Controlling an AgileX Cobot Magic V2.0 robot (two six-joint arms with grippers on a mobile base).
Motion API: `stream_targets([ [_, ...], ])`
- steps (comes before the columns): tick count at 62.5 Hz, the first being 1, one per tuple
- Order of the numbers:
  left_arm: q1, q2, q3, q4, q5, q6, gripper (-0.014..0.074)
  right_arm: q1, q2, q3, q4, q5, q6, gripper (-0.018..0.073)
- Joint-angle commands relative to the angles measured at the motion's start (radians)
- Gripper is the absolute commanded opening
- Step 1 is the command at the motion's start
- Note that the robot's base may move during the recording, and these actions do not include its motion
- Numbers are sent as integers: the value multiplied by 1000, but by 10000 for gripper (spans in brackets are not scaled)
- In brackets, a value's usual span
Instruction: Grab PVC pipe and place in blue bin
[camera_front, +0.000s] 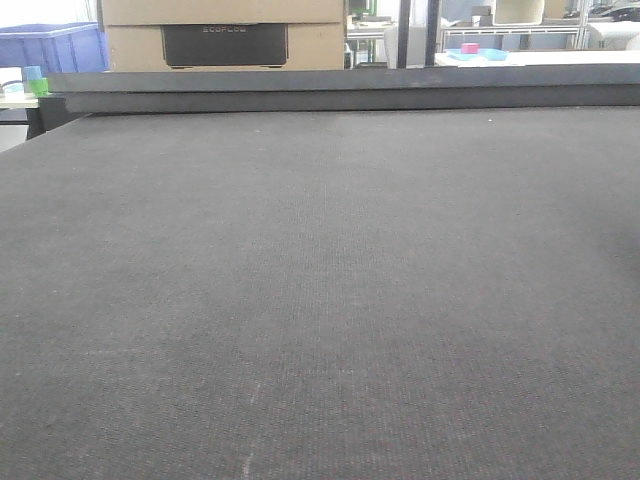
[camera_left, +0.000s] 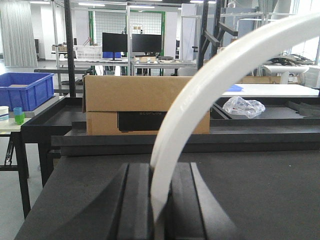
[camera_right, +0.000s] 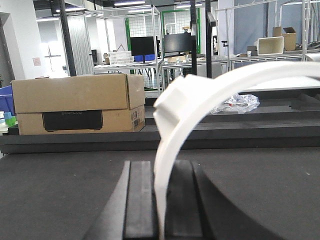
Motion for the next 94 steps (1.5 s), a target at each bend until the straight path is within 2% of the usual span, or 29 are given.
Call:
stream_targets([
  [1, -5, -6, -3, 2, -32, -2, -111, -5, -5, 0, -12, -25, -6, -160],
  [94, -5, -6, -3, 2, -32, -2, -111, -5, -5, 0, -12, -25, -6, -160],
])
